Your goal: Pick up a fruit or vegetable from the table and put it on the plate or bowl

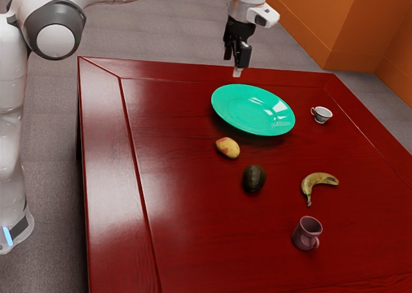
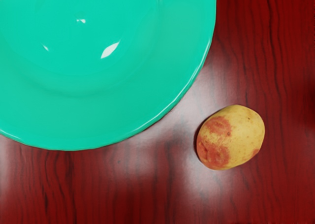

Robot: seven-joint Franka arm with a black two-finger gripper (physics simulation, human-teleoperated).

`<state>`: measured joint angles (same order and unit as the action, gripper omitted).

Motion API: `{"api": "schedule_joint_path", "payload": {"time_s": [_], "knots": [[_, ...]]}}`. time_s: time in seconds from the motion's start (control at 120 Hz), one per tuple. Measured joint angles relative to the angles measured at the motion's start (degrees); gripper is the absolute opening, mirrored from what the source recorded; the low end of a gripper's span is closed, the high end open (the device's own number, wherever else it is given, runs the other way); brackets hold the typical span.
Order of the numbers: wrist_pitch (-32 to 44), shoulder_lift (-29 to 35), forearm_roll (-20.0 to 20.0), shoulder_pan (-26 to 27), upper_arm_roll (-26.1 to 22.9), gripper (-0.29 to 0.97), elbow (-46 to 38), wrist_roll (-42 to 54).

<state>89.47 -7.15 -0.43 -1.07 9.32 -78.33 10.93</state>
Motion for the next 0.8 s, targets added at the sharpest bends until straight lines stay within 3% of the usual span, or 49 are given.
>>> {"api": "schedule_joint_path", "payload": {"time_s": [0.383, 0.467, 0.617, 0.8], "knots": [[-0.26, 0.09, -1.42, -0.23, 1.19, 0.68, 0.0, 4.42], [-0.56, 0.31, -1.34, -0.97, -2.79, 0.68, 0.43, 6.38], [-0.84, 0.29, 2.09, 0.61, -12.42, 0.68, 0.51, 9.63], [-0.76, -0.89, 6.4, 0.55, -20.39, 0.68, -0.05, 16.97]]}}
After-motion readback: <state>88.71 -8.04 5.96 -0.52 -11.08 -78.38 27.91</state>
